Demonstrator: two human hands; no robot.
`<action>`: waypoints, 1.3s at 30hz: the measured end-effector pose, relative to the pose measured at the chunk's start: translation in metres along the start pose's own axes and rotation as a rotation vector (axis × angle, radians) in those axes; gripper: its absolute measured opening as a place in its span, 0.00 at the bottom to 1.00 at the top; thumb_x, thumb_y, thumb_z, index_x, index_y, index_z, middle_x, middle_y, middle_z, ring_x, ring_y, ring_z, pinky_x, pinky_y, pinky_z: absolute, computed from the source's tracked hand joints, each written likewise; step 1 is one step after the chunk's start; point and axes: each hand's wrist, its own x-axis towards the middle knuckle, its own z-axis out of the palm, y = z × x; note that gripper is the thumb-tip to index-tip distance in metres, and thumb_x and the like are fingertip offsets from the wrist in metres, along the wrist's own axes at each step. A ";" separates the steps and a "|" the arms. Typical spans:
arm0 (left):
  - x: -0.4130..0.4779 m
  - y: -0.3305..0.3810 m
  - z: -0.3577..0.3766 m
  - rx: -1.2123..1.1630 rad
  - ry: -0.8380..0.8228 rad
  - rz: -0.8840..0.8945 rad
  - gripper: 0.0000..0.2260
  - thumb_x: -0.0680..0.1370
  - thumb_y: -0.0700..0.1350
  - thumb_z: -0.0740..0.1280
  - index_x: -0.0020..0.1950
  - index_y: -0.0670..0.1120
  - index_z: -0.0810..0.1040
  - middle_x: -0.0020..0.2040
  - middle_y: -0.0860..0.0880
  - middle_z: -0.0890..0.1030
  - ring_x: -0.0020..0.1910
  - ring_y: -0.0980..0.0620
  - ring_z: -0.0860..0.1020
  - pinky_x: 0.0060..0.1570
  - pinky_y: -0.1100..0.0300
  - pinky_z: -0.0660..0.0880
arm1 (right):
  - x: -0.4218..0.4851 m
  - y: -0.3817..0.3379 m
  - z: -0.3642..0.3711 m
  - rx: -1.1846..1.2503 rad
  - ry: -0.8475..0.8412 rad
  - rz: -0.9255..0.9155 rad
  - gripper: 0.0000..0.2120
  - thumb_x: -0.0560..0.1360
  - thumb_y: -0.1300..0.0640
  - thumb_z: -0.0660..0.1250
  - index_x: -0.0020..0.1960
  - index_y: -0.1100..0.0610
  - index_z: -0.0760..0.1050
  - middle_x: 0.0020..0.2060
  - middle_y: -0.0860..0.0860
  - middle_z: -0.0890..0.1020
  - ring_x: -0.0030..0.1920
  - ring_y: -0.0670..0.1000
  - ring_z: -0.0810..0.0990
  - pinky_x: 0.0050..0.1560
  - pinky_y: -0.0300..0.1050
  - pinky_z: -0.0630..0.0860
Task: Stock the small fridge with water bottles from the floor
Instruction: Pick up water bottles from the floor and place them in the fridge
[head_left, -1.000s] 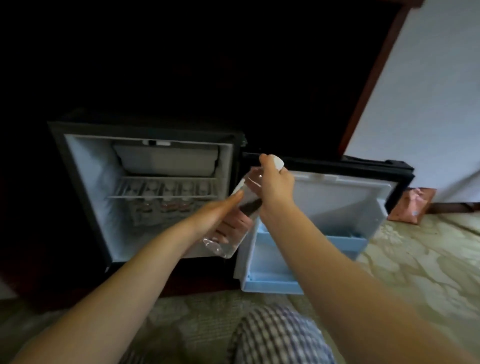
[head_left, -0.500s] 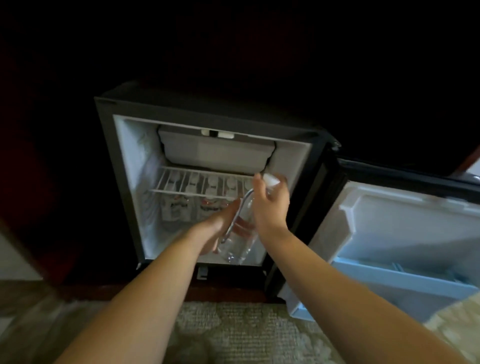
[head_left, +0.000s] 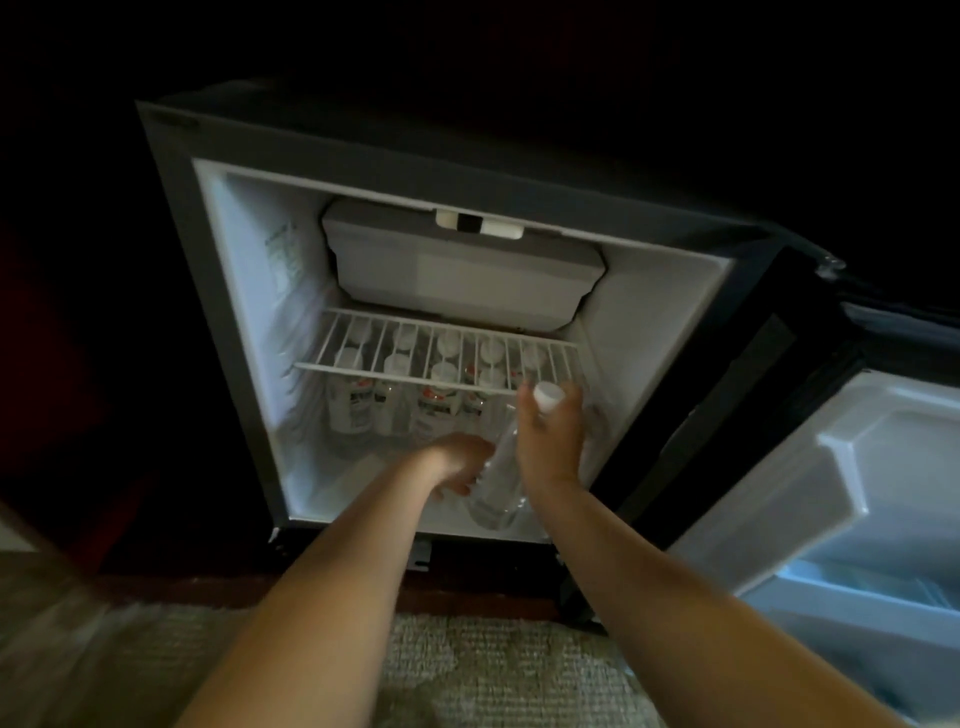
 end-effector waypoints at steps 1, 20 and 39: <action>0.005 -0.004 0.002 -0.011 -0.018 -0.009 0.21 0.82 0.52 0.51 0.71 0.44 0.66 0.63 0.44 0.76 0.55 0.50 0.75 0.61 0.53 0.68 | 0.000 0.008 0.002 -0.015 -0.016 -0.018 0.13 0.77 0.55 0.64 0.58 0.62 0.69 0.43 0.51 0.76 0.44 0.51 0.77 0.46 0.43 0.73; 0.070 -0.041 0.025 -0.662 -0.094 -0.034 0.21 0.80 0.59 0.52 0.59 0.46 0.73 0.53 0.44 0.75 0.56 0.48 0.73 0.61 0.53 0.67 | 0.010 0.086 0.012 -0.126 0.024 0.001 0.22 0.71 0.58 0.72 0.60 0.62 0.70 0.55 0.54 0.78 0.54 0.50 0.75 0.46 0.30 0.65; 0.087 -0.040 0.036 -1.036 -0.110 -0.034 0.21 0.79 0.57 0.56 0.50 0.39 0.72 0.45 0.39 0.76 0.43 0.45 0.77 0.44 0.57 0.72 | 0.011 0.119 0.011 -0.388 -0.143 0.007 0.34 0.73 0.57 0.70 0.74 0.52 0.58 0.63 0.56 0.76 0.64 0.55 0.74 0.63 0.47 0.70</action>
